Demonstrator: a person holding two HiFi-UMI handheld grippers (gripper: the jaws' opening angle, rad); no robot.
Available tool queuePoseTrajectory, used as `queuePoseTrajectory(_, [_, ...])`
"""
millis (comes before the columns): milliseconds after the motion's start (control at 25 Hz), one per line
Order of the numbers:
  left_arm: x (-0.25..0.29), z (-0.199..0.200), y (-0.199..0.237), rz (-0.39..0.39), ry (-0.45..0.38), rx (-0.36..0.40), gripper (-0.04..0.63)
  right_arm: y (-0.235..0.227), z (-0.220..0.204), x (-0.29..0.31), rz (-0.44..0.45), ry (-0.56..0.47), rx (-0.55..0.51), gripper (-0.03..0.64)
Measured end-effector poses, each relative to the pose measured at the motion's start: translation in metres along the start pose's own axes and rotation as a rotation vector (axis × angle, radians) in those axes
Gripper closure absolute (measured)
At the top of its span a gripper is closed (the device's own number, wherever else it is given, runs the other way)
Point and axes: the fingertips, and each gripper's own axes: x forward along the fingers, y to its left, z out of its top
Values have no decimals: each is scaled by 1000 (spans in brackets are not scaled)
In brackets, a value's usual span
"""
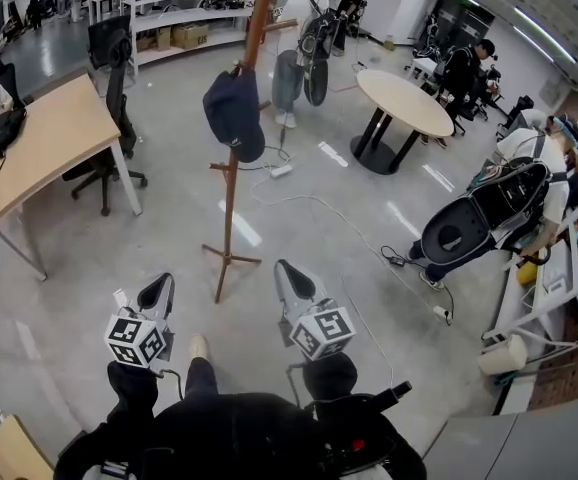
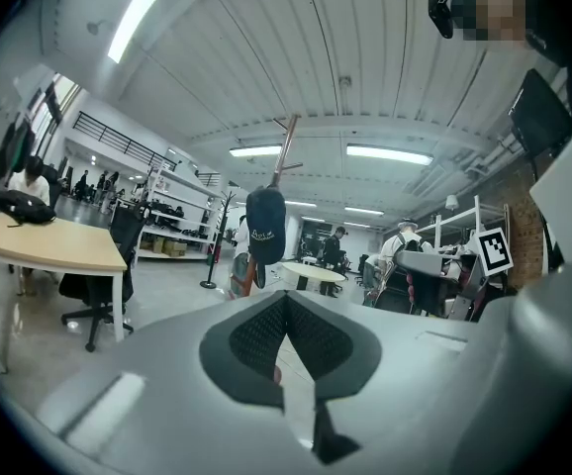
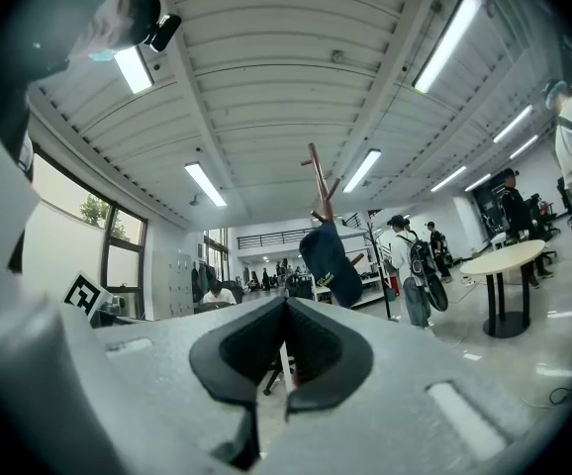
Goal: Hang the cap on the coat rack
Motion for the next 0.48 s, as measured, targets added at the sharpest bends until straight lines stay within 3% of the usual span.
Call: queuePoseTrajectory(480, [-21, -2, -6, 21, -18, 2, 594, 10, -6, -23, 5, -15, 35, 615])
